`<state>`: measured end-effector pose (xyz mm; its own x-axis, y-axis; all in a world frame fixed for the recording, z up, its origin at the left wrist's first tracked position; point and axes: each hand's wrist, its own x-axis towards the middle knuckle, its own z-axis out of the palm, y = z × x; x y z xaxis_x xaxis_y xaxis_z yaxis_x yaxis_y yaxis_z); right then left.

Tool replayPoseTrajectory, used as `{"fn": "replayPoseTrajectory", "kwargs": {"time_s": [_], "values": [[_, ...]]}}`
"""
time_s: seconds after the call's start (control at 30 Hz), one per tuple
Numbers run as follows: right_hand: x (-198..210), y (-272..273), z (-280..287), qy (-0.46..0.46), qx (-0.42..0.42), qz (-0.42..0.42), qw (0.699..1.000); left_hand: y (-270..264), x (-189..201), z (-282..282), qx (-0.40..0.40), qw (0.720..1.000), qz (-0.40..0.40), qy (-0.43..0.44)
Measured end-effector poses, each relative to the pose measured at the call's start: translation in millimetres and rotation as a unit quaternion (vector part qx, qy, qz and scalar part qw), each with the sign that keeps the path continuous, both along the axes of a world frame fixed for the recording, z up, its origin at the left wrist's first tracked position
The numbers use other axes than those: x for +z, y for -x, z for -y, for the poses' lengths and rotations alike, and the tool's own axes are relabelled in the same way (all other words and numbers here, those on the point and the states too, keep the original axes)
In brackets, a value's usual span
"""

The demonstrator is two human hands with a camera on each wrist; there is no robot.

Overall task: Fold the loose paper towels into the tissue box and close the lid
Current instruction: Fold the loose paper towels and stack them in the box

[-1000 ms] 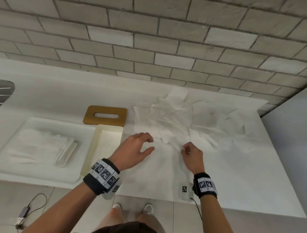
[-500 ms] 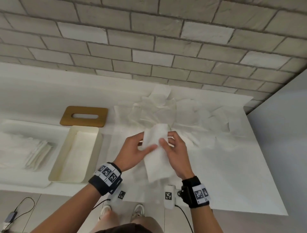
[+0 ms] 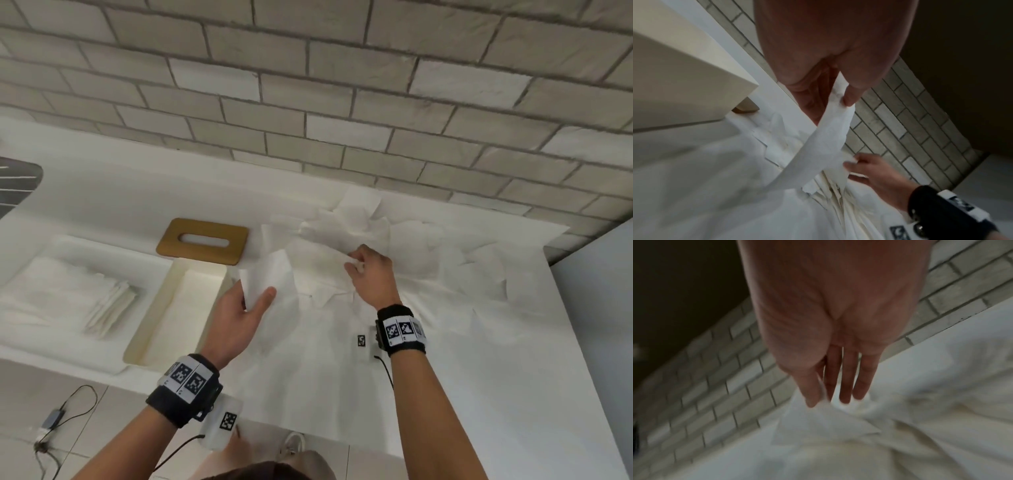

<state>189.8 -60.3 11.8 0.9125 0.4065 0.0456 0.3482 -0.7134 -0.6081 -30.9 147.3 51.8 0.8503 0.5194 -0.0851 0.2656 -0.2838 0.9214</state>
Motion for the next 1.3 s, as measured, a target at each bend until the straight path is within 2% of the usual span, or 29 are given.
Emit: {"fn": "replayPoseTrajectory", "kwargs": {"time_s": [0.1, 0.2, 0.3, 0.47, 0.6, 0.73, 0.83, 0.93, 1.0, 1.07, 1.13, 1.2, 1.27, 1.3], "values": [[42, 2, -15, -0.138, -0.01, -0.068, 0.988, -3, 11, -5, 0.011, 0.999, 0.016, 0.027], [64, 5, -28, -0.244, -0.031, -0.111, 0.963, -3, 20, -22, 0.02, 0.998, 0.034, 0.051], [65, 12, -41, -0.216, -0.028, -0.092, 0.972, -4, 34, -57, 0.042, 0.997, 0.052, 0.022], [67, 37, -72, -0.147, -0.005, -0.058, 0.988, -9, 74, -124, 0.04, 0.989, 0.136, -0.05], [76, 57, -100, -0.172, -0.03, -0.023, 0.984, -13, 91, -171, 0.03, 0.982, 0.174, -0.068], [93, 81, -124, -0.207, -0.052, 0.01, 0.977, -3, 80, -193, -0.038, 0.977, 0.185, -0.094], [105, 105, -141, -0.236, -0.05, 0.034, 0.97, 21, 48, -203, -0.103, 0.963, 0.174, -0.178], [109, 128, -160, -0.237, -0.035, 0.058, 0.969, 47, -5, -219, -0.263, 0.922, 0.109, -0.262], [107, 141, -174, -0.231, -0.019, 0.079, 0.969, 59, -40, -228, -0.359, 0.866, 0.034, -0.345], [100, 151, -187, -0.217, 0.0, 0.105, 0.971, 66, -59, -231, -0.419, 0.809, -0.035, -0.411], [90, 164, -200, -0.189, 0.019, 0.132, 0.973, 67, -60, -231, -0.454, 0.773, -0.086, -0.435], [78, 179, -212, -0.151, 0.038, 0.152, 0.976, 65, -51, -231, -0.479, 0.736, -0.105, -0.467], [66, 197, -224, -0.088, 0.07, 0.177, 0.978, 66, -44, -233, -0.512, 0.691, -0.115, -0.497], [59, 206, -229, -0.044, 0.095, 0.192, 0.976, 67, -41, -235, -0.525, 0.682, -0.126, -0.494]]}}
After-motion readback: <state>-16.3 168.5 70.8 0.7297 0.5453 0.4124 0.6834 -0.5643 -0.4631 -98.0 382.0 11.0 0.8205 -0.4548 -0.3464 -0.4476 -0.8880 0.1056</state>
